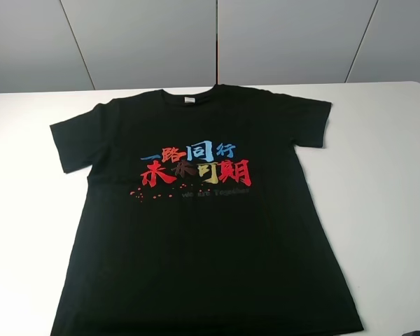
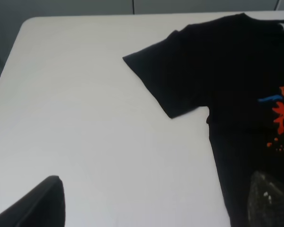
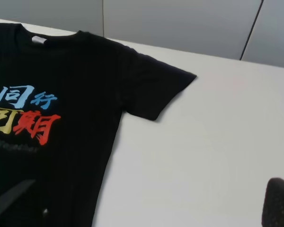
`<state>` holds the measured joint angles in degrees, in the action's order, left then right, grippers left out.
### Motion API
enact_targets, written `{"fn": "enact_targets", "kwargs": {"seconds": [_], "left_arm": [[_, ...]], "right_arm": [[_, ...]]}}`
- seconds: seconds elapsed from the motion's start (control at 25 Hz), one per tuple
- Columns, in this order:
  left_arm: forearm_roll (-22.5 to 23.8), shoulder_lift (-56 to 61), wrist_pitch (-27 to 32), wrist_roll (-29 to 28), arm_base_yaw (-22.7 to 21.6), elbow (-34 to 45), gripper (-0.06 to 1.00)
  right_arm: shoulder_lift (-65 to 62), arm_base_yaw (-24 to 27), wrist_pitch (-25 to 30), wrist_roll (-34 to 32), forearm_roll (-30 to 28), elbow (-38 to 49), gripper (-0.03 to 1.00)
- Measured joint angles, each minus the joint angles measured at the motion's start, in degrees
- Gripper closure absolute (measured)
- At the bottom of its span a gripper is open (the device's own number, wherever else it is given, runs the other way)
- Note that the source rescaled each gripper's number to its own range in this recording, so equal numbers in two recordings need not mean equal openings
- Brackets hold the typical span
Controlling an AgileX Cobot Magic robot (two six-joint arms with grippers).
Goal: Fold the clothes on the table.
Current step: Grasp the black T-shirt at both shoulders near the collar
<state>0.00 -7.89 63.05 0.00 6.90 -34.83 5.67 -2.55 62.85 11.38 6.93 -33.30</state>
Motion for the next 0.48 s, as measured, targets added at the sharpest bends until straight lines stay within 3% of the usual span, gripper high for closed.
{"fn": "enact_targets", "kwargs": {"seconds": [0.24, 0.48], "left_arm": [[-0.3, -20.7, 0.6, 8.5, 0.0, -11.8, -0.05], [-0.4, -43.9, 4.7, 20.2, 0.0, -24.3, -0.05]], "right_arm": [[18.0, -1.7, -2.9, 0.3, 0.0, -7.9, -0.03], [38.7, -1.9, -3.8, 6.8, 0.7, -17.1, -0.03]]}}
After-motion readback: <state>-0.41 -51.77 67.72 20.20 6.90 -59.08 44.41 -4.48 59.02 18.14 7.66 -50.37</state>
